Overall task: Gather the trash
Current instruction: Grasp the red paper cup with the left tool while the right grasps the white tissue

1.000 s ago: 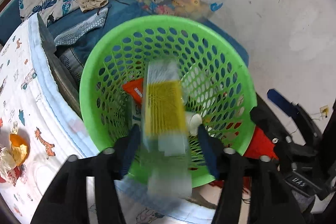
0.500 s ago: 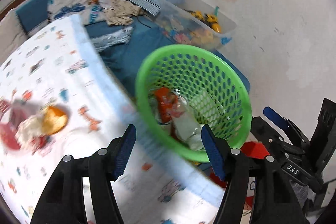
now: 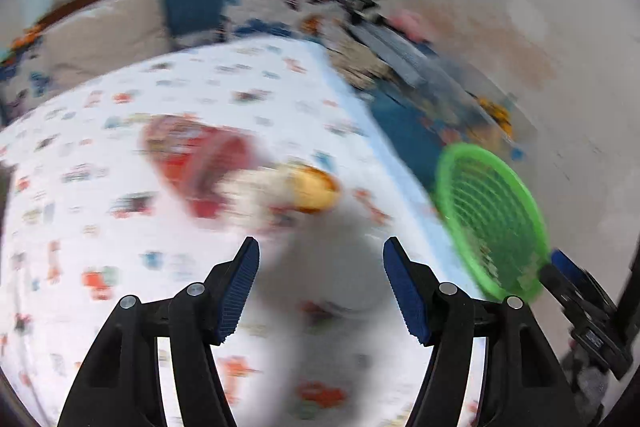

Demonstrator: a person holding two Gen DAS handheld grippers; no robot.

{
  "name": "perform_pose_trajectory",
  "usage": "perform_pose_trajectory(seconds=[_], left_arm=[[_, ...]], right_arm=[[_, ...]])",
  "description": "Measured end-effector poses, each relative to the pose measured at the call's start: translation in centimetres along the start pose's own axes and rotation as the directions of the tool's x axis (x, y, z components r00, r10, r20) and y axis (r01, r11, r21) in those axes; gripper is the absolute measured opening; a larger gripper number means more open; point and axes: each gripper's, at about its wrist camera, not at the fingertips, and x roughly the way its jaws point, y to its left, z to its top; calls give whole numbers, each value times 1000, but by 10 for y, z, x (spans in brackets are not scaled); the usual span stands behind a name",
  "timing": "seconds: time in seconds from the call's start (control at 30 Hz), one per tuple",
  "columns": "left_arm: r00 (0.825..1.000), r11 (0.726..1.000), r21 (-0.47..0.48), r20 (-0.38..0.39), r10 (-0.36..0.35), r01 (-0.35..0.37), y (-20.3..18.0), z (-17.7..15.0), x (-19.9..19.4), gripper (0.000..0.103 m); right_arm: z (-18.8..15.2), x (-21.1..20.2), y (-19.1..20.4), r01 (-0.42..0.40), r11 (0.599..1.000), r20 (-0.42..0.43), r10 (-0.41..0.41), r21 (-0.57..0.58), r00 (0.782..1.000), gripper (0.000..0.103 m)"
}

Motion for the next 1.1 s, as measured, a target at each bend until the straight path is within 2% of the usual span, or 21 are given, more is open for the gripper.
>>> perform_pose_trajectory(seconds=[0.17,0.37,0.6,0.83,1.1], left_arm=[[991,990,-74,43,127,-123,46,8,1,58],[973,973,-79,51,223,-219,68,16,22,50],[969,966,-101,37,244,-240,83,21,46,43],[966,966,-76,64,250,-245,84,23,47,18],[966,968,-88,82,244,-237,104,21,27,6]], right_arm=[[2,8,20,-34,999,-12,34,-32,999,80],[3,19,45,-66,995,-34,64,-79,997,80],[3,36,65,-95,988,-71,87,-119,994,80],[6,51,92,-129,976,-102,112,-178,988,80],[10,74,128,-195,955,-143,166,-225,976,80]])
